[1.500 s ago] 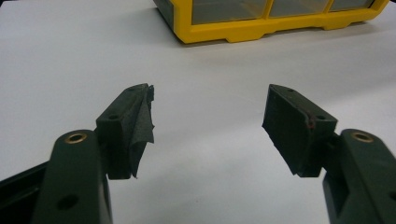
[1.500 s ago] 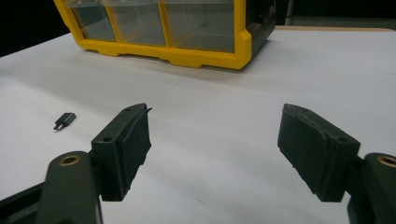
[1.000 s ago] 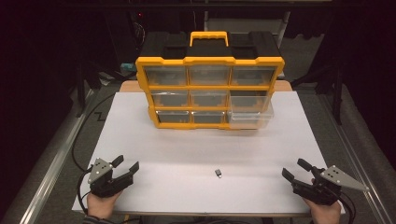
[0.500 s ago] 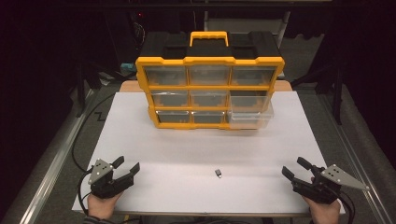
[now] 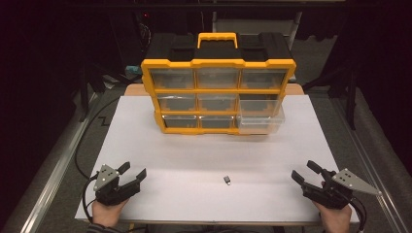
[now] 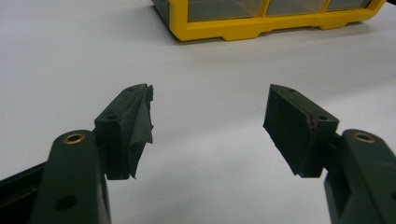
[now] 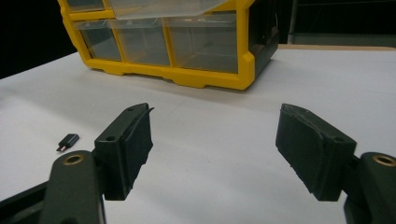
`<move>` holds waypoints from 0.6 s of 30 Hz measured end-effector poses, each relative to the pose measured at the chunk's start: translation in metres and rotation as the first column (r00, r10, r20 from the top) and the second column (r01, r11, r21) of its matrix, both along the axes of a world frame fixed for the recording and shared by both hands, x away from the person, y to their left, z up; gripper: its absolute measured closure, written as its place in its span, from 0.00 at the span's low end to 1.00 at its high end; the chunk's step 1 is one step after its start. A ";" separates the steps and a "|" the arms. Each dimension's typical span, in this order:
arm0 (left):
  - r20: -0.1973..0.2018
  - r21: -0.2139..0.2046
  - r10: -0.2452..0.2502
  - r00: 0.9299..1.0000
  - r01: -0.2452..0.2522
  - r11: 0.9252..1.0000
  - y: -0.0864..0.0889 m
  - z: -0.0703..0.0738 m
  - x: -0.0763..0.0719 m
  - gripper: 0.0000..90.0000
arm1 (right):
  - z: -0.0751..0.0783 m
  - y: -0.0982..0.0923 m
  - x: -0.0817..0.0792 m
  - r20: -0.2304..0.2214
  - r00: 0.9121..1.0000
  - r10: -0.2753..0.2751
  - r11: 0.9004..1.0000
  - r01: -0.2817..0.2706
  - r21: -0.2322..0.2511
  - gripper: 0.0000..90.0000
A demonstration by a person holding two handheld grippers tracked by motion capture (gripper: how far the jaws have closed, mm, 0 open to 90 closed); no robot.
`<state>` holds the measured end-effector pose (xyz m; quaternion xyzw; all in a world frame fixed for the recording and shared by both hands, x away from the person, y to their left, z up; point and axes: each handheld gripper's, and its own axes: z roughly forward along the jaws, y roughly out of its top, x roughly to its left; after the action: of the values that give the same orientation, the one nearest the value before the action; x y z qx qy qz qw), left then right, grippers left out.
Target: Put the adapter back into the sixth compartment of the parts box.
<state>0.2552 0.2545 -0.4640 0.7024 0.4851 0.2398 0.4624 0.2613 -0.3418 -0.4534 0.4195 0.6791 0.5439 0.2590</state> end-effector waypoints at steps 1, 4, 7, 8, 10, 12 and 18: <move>0.000 -0.002 0.002 1.000 -0.002 1.000 0.000 0.000 0.000 0.36 | 0.000 0.002 0.003 0.000 1.000 0.001 1.000 -0.001 -0.006 0.30; 0.002 -0.003 0.001 1.000 -0.001 1.000 0.000 0.000 0.000 0.36 | 0.001 0.007 0.006 -0.002 1.000 0.013 1.000 -0.013 -0.012 0.30; 0.000 0.001 -0.004 1.000 0.004 1.000 -0.002 0.000 0.002 0.36 | 0.001 0.013 0.008 0.006 1.000 0.028 0.999 -0.028 -0.025 0.30; 0.000 0.001 -0.004 1.000 0.004 1.000 -0.002 0.000 0.002 0.36 | 0.001 0.013 0.008 0.006 1.000 0.028 0.999 -0.028 -0.025 0.30; -0.002 -0.002 -0.008 1.000 0.008 1.000 -0.002 0.000 0.004 0.36 | 0.001 0.020 0.009 0.012 0.999 0.038 0.999 -0.038 -0.034 0.30; -0.002 -0.002 -0.012 1.000 0.012 1.000 -0.002 0.000 0.005 0.36 | 0.002 0.023 0.008 0.014 0.999 0.040 0.999 -0.039 -0.032 0.31; -0.002 -0.002 -0.018 1.000 0.018 1.000 -0.004 0.000 0.007 0.36 | 0.004 0.030 0.005 0.024 0.998 0.051 0.998 -0.050 -0.027 0.31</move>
<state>0.2619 0.2509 -0.4638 0.7066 0.4794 0.2343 0.4648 0.2658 -0.3122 -0.4494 0.3918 0.6934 0.5464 0.2592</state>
